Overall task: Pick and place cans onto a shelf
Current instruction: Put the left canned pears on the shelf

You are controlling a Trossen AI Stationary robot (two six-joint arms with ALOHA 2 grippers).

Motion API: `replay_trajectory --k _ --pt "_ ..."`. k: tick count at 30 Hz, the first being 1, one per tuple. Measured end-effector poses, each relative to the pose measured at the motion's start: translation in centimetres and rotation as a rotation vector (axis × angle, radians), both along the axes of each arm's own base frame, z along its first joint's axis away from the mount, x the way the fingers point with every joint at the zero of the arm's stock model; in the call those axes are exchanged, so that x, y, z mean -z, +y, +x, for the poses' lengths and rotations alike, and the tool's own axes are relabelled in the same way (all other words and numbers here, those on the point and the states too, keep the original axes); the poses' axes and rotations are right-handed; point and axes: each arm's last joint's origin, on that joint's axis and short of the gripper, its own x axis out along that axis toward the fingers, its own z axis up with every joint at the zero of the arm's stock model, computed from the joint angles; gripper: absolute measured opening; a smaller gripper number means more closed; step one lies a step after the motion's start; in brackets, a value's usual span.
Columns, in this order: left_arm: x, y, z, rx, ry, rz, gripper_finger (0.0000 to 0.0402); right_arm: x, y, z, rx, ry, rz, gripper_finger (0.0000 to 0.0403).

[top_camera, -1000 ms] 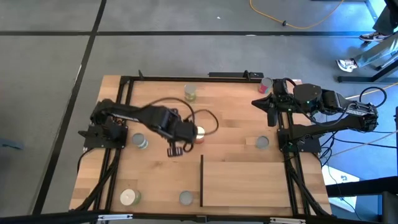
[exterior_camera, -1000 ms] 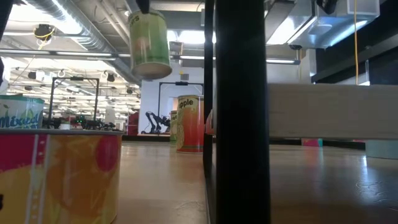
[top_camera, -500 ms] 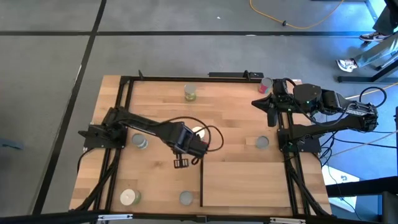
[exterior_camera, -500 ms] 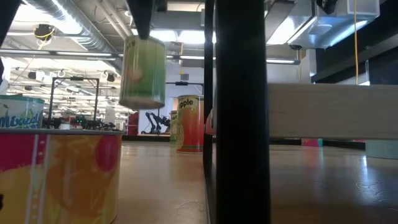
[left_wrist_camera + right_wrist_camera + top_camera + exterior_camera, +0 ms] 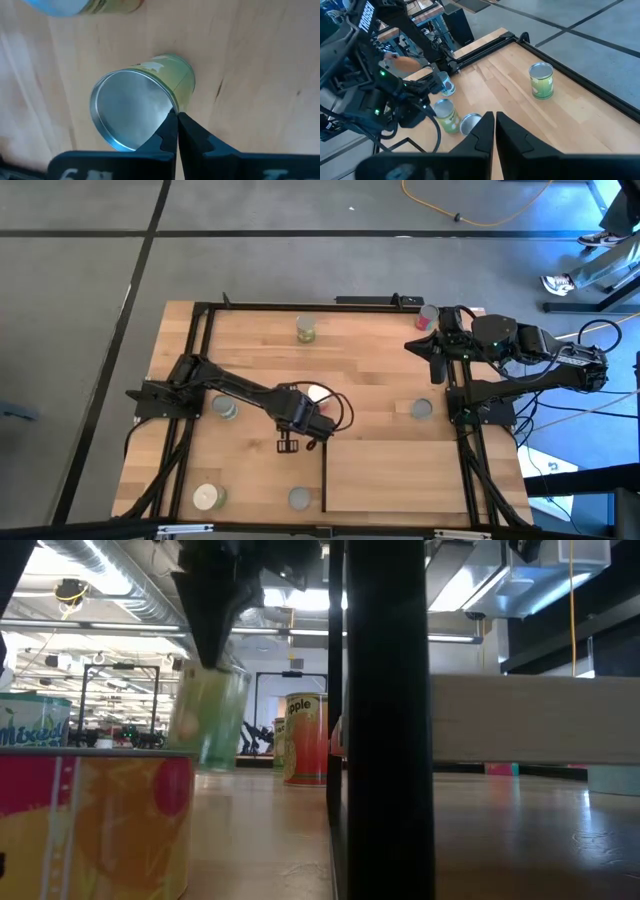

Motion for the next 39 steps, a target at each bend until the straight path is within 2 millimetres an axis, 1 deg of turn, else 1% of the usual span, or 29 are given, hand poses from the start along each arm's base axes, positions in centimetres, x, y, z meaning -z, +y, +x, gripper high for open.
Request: replay_trajectory --k 4,6,14,21,27,30,34,39 --pt "1.3 0.1 0.2 0.038 -0.014 -0.012 0.0 0.0 0.0 0.0 0.001 -0.001 0.002 0.0021" --pt "1.6 0.2 0.1 0.041 -0.003 -0.01 0.0 0.0 0.0 0.0 0.002 -0.002 0.005 0.0021" --pt "1.7 0.5 -0.1 0.042 0.015 0.008 0.0001 0.0 0.0 0.0 0.003 -0.002 0.007 0.0021" --pt "1.8 0.7 -0.3 0.057 0.048 0.013 0.0018 0.0 0.0 0.0 0.004 -0.001 0.007 0.0021" --pt "1.8 0.9 -0.4 0.044 0.056 0.013 0.0017 0.0 0.0 0.0 0.004 -0.001 0.007 0.0021" --pt "1.1 0.9 -0.4 0.027 0.034 0.004 0.0017 0.0 0.0 0.0 0.004 -0.001 0.007 0.0021" --pt "-0.9 1.1 -0.6 0.02 -0.005 -0.005 0.0017 0.0 0.0 0.0 0.001 0.001 0.008 0.0021" --pt "-2.4 1.3 -0.7 0.013 -0.003 0.012 0.0017 0.0 0.1 0.1 -0.022 -0.006 0.011 0.0021"
